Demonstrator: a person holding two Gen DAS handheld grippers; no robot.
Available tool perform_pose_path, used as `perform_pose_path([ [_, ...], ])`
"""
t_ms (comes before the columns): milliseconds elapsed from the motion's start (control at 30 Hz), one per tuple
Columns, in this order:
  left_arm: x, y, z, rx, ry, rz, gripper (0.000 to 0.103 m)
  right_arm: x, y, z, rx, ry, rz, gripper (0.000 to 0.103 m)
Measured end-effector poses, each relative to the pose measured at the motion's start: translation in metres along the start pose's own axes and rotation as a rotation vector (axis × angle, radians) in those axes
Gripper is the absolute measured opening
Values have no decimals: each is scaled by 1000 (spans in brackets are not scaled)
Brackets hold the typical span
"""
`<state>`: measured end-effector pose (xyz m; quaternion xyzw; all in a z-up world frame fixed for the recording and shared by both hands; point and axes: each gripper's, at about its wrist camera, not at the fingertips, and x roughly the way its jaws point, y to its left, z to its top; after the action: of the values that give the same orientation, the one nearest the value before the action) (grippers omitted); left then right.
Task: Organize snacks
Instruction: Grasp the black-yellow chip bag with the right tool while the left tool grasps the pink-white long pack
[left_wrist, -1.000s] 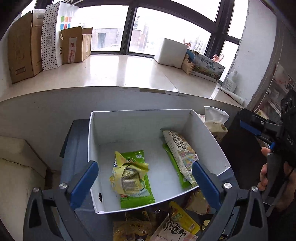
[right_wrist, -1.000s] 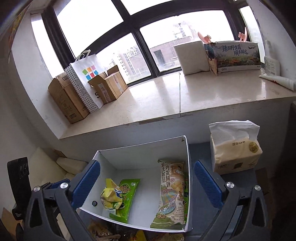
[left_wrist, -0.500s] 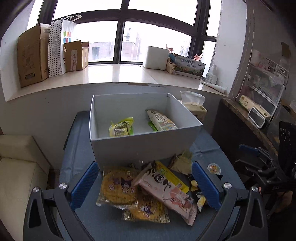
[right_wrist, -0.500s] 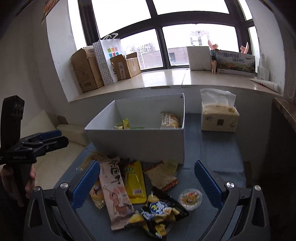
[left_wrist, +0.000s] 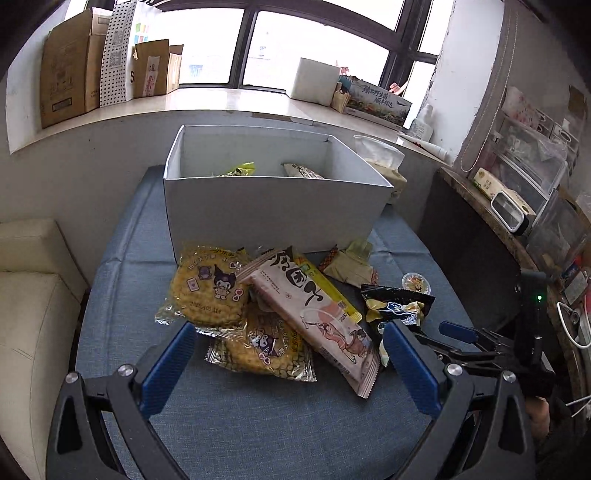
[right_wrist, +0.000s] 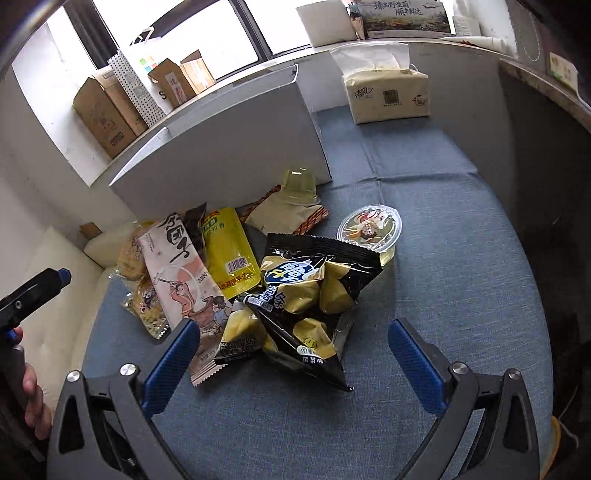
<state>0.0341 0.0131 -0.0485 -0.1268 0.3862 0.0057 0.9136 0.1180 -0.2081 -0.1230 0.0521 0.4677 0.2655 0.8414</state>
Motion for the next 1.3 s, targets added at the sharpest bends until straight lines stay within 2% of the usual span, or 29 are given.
perform_pose_path([
  [267,-2,1,-3,3,4,8,103,32,11,13,-33,51,-43,103],
  [400,0,0,-5,10,14,13,103,44,15,15,-46,78,-37,103],
  [467,3,-1,-6,11,20,15,103,45,19,14,-87,67,-75,95],
  [500,4,-1,-6,11,23,15,103,45,22,13,-124,68,-106,83],
  [533,5,-1,-6,10,27,17,103,44,24,12,-146,73,-93,80],
  [733,21,-5,-9,-4,76,26,103,28,14,4,-119,58,-9,74],
  [900,51,-15,-7,-79,163,50,103,-11,2,-5,-94,-25,1,74],
  [1100,92,-45,2,-98,211,171,103,-54,-5,-8,-72,-115,-14,74],
  [1300,133,-67,7,-68,223,363,102,-73,-24,-6,-27,-162,-16,74],
])
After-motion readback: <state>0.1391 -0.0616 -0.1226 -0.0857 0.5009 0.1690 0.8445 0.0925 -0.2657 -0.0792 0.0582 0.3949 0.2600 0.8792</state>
